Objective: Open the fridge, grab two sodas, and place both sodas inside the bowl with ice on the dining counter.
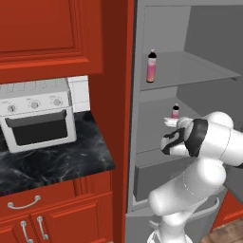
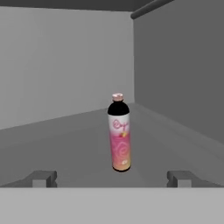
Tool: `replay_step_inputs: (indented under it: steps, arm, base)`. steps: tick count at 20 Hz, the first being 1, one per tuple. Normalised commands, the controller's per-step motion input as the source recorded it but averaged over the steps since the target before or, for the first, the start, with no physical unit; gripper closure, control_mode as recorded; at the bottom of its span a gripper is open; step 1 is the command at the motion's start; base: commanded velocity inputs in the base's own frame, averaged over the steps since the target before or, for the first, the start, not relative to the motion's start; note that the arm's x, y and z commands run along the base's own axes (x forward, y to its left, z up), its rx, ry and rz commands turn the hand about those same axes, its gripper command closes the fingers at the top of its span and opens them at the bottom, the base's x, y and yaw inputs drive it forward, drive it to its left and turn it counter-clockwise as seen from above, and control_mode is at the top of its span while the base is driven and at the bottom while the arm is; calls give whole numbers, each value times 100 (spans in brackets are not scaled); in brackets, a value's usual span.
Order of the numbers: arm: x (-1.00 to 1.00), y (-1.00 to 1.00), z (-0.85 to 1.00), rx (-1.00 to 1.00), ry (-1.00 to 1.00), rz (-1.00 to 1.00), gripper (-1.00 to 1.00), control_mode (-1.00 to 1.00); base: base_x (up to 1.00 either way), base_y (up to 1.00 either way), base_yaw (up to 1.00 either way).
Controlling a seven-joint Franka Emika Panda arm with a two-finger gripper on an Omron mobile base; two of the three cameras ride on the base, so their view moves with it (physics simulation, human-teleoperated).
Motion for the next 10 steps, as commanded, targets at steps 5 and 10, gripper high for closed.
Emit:
replay_step_inputs:
  steps: [5,10]
  arm:
    - [16,-7,-5,0,0,1,-100,-100]
    - [23,-8,0,0,0,0,-100,-100]
  base:
    - [0,0,0]
    - [0,0,0]
